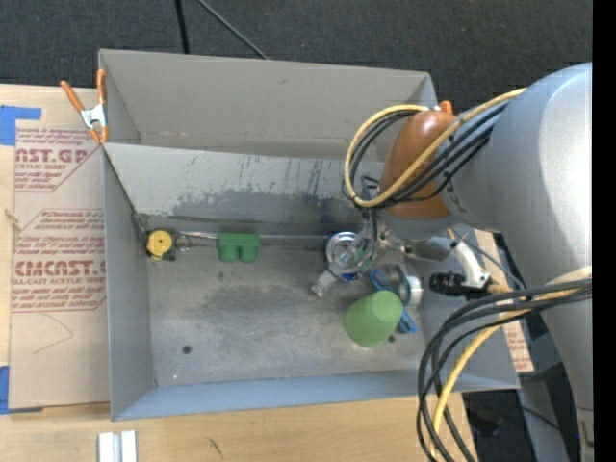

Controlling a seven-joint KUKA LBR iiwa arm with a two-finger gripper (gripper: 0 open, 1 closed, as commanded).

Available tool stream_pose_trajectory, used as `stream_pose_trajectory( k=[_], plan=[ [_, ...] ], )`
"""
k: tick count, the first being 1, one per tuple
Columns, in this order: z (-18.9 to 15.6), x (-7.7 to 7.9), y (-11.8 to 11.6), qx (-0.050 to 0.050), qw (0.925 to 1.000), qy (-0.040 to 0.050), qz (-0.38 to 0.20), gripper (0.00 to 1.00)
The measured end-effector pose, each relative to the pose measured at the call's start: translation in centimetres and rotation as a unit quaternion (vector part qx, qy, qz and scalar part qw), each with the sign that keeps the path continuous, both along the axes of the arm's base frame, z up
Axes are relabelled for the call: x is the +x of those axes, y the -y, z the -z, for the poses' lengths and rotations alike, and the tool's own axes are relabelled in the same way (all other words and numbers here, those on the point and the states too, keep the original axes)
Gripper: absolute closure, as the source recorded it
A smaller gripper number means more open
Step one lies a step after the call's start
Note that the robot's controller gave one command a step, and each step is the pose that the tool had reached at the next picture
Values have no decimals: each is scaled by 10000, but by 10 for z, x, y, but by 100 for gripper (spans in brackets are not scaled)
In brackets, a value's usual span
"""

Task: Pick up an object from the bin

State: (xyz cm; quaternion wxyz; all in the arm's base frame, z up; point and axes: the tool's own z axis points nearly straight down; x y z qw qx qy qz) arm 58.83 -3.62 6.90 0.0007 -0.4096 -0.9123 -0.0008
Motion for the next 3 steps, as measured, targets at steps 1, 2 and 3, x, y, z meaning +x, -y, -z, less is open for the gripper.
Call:
stream_pose_trajectory(
  k=[1, 2, 3],
  plan=[
    [0, -7, -3, -13, 9890, -5, 1478, 0],
    [-1, -7, -2, -19, 9890, 4, 1478, 100],
    [-2, -7, -3, -22, 9892, -1, 1468, 100]
  ],
)
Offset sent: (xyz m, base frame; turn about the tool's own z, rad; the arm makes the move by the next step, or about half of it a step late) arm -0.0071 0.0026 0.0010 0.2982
